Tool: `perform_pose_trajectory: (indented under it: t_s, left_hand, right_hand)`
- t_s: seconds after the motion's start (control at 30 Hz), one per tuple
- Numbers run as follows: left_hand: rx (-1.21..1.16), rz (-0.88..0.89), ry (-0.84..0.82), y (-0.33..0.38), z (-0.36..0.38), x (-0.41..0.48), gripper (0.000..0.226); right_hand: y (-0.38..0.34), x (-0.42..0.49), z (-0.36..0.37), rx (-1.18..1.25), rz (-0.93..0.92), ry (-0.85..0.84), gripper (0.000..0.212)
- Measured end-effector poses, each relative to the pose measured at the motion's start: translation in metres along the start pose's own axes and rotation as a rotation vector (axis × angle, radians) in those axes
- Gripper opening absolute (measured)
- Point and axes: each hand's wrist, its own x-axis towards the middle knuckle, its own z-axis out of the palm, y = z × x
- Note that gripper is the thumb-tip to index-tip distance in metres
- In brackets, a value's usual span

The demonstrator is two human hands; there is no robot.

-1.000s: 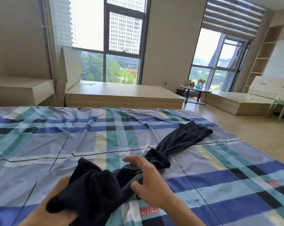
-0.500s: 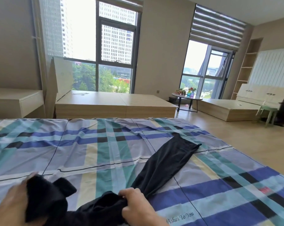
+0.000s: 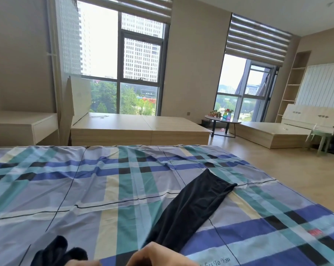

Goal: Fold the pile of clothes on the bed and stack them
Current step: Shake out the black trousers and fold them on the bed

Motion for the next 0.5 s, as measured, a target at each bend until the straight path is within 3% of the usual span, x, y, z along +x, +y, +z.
perform_pose_trajectory:
  t_s: [0.03, 0.07, 0.1, 0.17, 0.2, 0.23, 0.27, 0.3, 0.43, 0.5]
  left_hand:
    - [-0.024, -0.001, 0.021, 0.007, -0.003, 0.004, 0.013]
    - [0.062, 0.061, 0.071, 0.006, -0.013, 0.003, 0.026]
    - [0.053, 0.124, 0.073, 0.011, -0.019, -0.001, 0.06]
    - [-0.014, 0.074, 0.164, 0.028, -0.004, -0.019, 0.138]
    - [0.097, 0.091, 0.247, 0.043, 0.0, -0.032, 0.141]
    - [0.295, 0.13, 0.236, 0.064, 0.01, -0.052, 0.112]
    - [0.537, 0.137, 0.196, 0.094, 0.023, -0.071, 0.061]
    - [0.658, 0.13, 0.184, 0.119, 0.035, -0.074, 0.024]
    - [0.84, 0.362, 0.383, 0.215, 0.016, -0.06, 0.017]
    - [0.894, 0.377, 0.422, 0.256, 0.0, -0.052, 0.015]
  right_hand:
    - [0.01, -0.01, -0.008, -0.225, 0.015, 0.114, 0.028]
    - [0.011, -0.011, -0.005, -0.291, 0.022, -0.056, 0.021]
    - [-0.006, -0.011, 0.01, -0.238, 0.086, -0.116, 0.017]
    - [-0.032, 0.016, 0.0, -0.216, 0.125, -0.191, 0.009]
    - [-0.045, 0.034, -0.004, -0.199, 0.197, -0.289, 0.003]
    - [-0.06, 0.053, -0.008, -0.21, 0.231, -0.315, 0.009]
    - [-0.072, 0.071, -0.013, -0.237, 0.237, -0.306, 0.013]
    - [-0.08, 0.088, -0.019, -0.247, 0.222, -0.258, 0.014]
    - [-0.153, 0.154, -0.052, -0.295, 0.081, -0.075, 0.013]
    - [-0.193, 0.185, -0.074, -0.312, 0.033, 0.02, 0.013]
